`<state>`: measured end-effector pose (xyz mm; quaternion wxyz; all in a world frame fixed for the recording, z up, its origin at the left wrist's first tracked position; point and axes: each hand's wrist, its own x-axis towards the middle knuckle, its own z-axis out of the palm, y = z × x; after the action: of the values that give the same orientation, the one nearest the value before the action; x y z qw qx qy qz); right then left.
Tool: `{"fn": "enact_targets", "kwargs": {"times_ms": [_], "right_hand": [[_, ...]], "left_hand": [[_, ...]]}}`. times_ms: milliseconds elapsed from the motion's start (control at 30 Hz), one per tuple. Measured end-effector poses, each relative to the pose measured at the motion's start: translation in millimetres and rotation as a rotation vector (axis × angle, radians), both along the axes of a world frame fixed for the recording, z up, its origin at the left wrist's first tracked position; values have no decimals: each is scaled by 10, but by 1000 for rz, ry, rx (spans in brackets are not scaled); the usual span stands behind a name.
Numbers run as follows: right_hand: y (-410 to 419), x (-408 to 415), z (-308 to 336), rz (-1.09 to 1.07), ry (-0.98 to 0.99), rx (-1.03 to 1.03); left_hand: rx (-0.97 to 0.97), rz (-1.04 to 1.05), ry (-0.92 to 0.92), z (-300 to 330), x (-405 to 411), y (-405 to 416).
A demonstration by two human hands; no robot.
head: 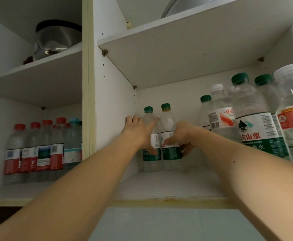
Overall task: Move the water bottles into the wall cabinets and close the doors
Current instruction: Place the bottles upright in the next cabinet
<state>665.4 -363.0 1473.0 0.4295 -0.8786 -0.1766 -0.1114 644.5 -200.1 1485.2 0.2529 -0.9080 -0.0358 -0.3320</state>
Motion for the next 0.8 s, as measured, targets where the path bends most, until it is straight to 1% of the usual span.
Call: {"fn": "enact_targets", "kwargs": {"times_ms": [100, 233, 333, 433, 567, 700, 800], "right_hand": [[0, 49, -16, 9, -9, 5], [-11, 107, -3, 1, -32, 1], [-17, 109, 0, -21, -63, -40], [-21, 121, -2, -39, -50, -45], [-11, 110, -15, -41, -33, -43], [-19, 112, -33, -22, 3, -23], [-12, 113, -44, -34, -6, -13]], "left_hand": [[40, 27, 7, -17, 102, -13], [108, 66, -28, -21, 204, -14], [117, 82, -25, -16, 193, -35], [118, 104, -54, -43, 147, -47], [177, 204, -92, -96, 88, -50], [180, 300, -116, -152, 63, -59], [182, 392, -118, -195, 83, -44]]}}
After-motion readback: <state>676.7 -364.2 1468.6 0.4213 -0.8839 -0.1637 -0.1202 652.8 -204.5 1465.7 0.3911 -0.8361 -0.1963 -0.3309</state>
